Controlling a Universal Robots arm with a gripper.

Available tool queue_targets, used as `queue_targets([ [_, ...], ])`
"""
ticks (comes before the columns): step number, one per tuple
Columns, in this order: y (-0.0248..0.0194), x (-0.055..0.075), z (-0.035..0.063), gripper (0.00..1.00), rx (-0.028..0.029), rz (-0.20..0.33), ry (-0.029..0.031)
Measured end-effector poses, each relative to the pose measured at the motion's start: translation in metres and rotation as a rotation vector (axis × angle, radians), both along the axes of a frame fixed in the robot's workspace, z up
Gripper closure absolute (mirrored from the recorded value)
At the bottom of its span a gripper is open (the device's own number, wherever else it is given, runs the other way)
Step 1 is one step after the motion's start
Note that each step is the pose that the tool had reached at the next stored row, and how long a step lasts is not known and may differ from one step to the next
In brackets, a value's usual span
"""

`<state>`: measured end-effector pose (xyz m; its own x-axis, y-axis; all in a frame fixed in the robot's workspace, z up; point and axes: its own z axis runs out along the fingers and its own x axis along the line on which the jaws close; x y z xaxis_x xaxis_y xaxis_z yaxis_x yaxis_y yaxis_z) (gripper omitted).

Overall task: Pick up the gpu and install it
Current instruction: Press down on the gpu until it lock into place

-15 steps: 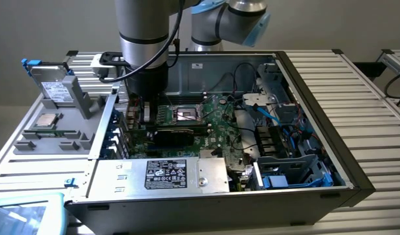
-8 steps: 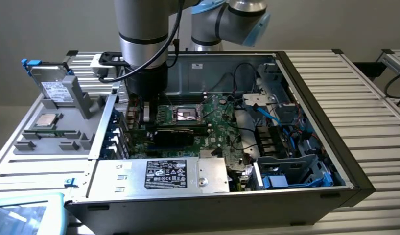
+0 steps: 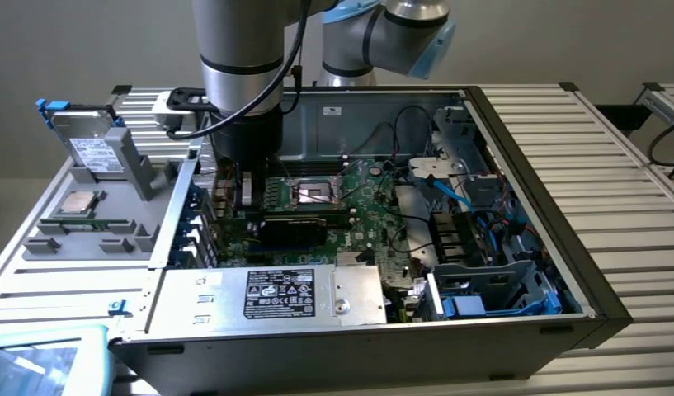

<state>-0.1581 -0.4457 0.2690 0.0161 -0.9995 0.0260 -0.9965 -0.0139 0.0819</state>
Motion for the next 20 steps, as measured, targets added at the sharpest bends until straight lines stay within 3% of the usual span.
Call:
queue_targets([
  [20, 0.0, 0.0, -0.0033, 0.88, 0.0, 0.0, -0.0003],
])
